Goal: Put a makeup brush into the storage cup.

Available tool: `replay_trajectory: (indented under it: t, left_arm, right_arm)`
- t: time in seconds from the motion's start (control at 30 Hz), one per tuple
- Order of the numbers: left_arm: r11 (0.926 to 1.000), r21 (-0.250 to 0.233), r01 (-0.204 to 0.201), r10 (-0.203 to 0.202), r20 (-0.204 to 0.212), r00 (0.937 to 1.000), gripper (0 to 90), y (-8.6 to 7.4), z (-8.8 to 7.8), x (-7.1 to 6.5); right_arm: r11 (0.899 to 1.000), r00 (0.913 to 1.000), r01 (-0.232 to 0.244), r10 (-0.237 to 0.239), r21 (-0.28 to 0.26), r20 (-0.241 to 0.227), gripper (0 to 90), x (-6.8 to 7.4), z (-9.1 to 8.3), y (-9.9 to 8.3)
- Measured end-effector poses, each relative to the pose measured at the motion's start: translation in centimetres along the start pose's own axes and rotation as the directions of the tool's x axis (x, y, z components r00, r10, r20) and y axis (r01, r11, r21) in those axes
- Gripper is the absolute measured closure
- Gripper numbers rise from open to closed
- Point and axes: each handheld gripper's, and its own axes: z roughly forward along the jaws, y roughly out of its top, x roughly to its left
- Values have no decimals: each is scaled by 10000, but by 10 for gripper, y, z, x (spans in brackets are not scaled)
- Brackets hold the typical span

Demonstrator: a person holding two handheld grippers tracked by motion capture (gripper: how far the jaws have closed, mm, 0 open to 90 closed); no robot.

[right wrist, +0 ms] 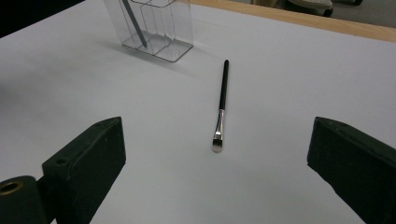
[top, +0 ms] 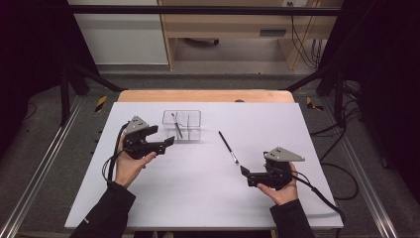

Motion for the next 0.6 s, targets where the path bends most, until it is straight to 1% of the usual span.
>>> replay_trajectory:
  t: [0.03,0.2,0.27,0.43,0.53,0.6]
  left_arm:
    - [10000,-11,-13,13,39,10000,202,-3,-1,0]
    - [10000,-62,48,-48,-24,10000,180,-15,-9,-3]
    - [10000,-16,27,-27,-30,10000,170,-21,-12,-5]
    - [10000,15,-4,4,-10,10000,152,-36,-17,-8]
    - [10000,68,-36,36,-77,10000,140,-43,-19,-10]
    - [10000,48,3,-3,-39,10000,138,-47,-21,-12]
  right_arm:
    - [10000,10000,-3,3,5,-6,49,0,0,0]
    - [10000,10000,23,-23,17,2,48,0,1,0]
    - [10000,10000,-10,10,4,3,48,0,0,0]
    - [10000,10000,-8,8,0,30,48,-1,0,0]
    - [10000,10000,-33,33,1,30,48,-1,0,1]
    - [10000,10000,2,-2,-29,28,48,-1,-1,1]
